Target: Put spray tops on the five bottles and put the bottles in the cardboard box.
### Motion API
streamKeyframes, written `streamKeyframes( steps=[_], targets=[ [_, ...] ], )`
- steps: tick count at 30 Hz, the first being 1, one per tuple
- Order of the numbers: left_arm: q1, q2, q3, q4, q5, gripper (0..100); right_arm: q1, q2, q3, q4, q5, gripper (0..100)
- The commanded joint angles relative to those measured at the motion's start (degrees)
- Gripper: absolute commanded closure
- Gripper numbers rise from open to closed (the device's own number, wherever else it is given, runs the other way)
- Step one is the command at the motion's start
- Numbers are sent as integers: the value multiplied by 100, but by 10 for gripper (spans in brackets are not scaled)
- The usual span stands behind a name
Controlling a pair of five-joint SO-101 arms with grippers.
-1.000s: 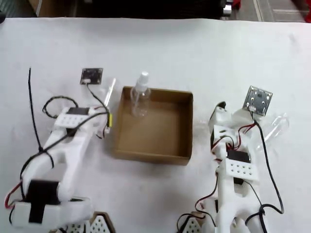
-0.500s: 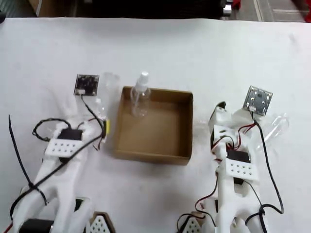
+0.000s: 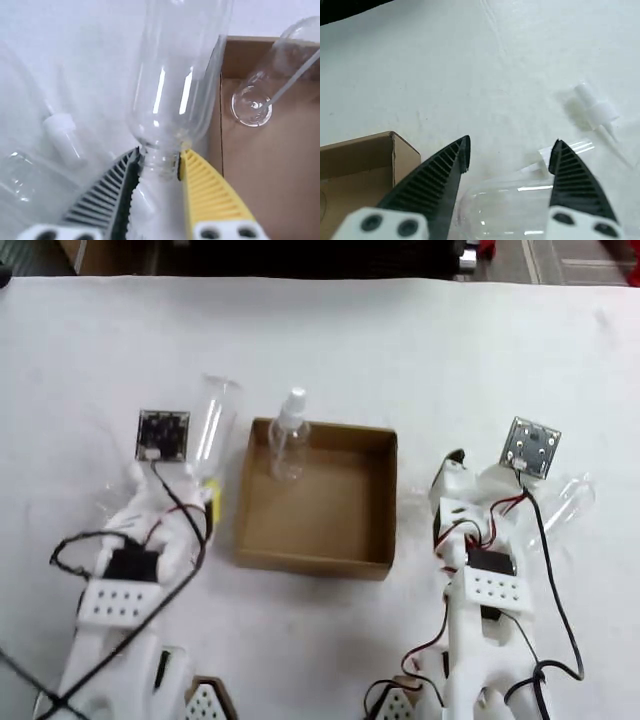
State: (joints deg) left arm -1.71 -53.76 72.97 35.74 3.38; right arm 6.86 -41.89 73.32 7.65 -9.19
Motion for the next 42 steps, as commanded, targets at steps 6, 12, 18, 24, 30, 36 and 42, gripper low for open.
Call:
streamKeyframes(
  steps=[6, 12, 18, 24, 30, 36, 42],
  targets=[
    [13, -2756, 730, 360, -70, 925, 66, -13, -53, -110, 255, 765],
    [13, -4708, 1196, 1037, -70, 925, 66, -4, -53, -119, 422, 765],
    [-207, -4998, 1099, 1292, -70, 925, 66, -4, -53, -119, 431, 765],
    [-479, -5051, 1011, 1301, -44, 925, 57, 4, -53, -119, 448, 765],
    [-312, -5059, 642, 1688, -18, 925, 57, 4, -53, -119, 457, 765],
    [-277, -5059, 343, 2040, -26, 925, 57, 4, -53, -119, 457, 765],
    [-259, -5059, 26, 1829, -44, 925, 57, 4, -53, -119, 457, 765]
  ],
)
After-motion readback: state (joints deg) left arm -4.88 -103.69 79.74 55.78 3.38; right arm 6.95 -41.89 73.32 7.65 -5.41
